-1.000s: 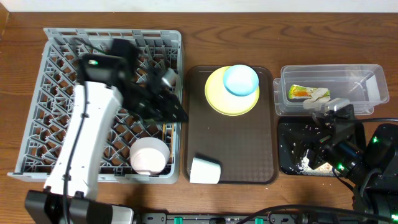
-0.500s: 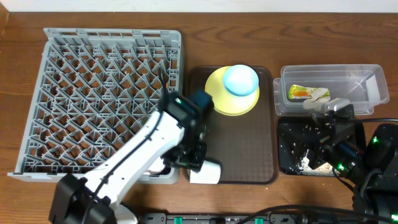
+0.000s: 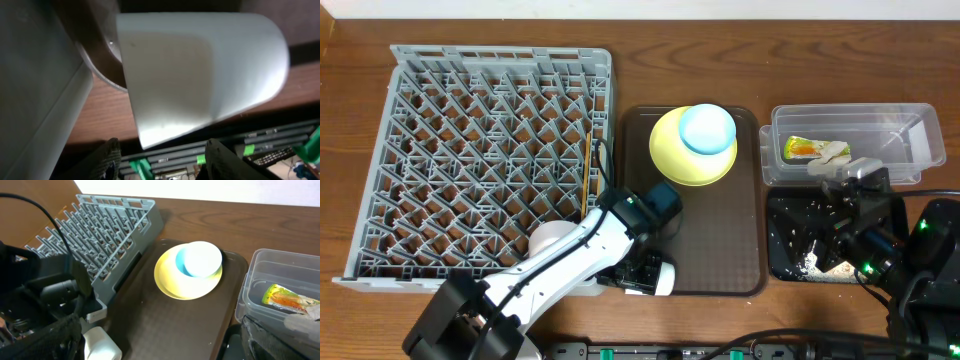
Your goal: Sort waste into correct bins and load items into the dishwasher
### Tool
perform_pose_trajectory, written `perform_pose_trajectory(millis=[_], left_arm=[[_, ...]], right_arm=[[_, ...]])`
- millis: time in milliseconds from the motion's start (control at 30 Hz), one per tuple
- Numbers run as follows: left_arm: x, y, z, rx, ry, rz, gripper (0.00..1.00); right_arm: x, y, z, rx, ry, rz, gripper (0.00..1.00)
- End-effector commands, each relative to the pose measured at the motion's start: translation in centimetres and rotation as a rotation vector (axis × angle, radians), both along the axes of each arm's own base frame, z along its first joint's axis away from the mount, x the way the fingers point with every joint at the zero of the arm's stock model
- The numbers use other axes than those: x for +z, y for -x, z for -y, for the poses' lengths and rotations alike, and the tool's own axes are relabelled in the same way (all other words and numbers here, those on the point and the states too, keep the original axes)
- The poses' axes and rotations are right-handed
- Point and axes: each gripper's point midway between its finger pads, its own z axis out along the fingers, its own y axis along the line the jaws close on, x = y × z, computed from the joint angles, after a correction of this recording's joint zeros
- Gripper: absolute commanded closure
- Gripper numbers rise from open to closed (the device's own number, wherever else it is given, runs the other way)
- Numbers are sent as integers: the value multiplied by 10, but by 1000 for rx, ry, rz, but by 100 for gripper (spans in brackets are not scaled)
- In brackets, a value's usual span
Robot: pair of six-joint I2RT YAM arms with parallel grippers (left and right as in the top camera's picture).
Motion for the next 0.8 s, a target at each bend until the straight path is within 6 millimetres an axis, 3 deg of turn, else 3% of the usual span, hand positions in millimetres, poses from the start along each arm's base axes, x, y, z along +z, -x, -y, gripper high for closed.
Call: perform_pose_trajectory(millis=[0,133,233,500,767], left_arm=[[-7,-1,-4,31,-14,19,44],[-12,-3,-1,34,0,32,45],[-12,-4,1,34,9,37,52],[-10,-6,22,30,108,34,57],[-10,-6,32,6,136,53,65]], right_arm=[[5,2,-2,11,8,17,1],[5,2,-2,11,9,17,1],[5,2,-2,11,8,17,1],[5,2,-2,11,8,17,1],[5,2,-2,11,8,17,1]])
